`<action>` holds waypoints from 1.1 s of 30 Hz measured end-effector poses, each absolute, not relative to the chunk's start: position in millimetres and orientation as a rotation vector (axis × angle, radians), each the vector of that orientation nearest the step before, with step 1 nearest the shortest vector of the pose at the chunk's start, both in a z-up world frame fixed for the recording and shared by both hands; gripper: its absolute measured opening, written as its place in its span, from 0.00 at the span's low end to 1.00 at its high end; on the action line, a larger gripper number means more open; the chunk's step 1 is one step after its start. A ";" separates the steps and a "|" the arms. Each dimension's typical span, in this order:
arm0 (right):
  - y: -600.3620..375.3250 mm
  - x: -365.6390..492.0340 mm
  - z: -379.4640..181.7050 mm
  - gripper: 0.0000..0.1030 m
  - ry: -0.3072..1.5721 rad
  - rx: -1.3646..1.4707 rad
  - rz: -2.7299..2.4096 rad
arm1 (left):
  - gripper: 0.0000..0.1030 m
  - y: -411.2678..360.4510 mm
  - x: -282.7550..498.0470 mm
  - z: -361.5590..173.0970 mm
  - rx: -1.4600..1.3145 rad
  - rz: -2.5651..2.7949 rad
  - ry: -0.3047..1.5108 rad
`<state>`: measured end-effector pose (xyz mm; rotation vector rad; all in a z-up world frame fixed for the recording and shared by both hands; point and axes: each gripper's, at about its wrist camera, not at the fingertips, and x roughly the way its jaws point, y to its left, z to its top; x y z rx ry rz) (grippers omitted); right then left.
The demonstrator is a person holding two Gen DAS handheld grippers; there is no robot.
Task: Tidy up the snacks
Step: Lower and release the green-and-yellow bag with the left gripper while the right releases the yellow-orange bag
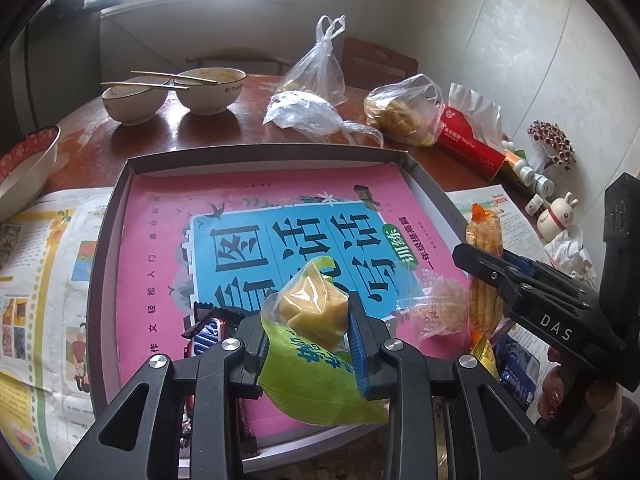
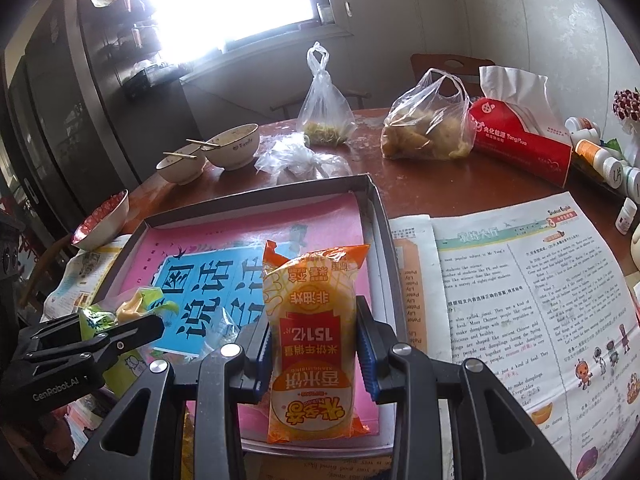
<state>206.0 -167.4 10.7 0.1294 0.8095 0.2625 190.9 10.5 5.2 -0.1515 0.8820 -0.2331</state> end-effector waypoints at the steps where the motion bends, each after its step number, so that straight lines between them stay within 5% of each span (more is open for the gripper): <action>1: -167.2 205.9 9.8 0.35 0.813 0.128 0.260 | 0.32 9.8 190.9 4.7 -0.147 -0.233 0.883; 33: -170.5 199.4 4.5 0.39 0.831 0.145 0.271 | 0.33 9.0 187.9 2.1 -0.124 -0.217 0.898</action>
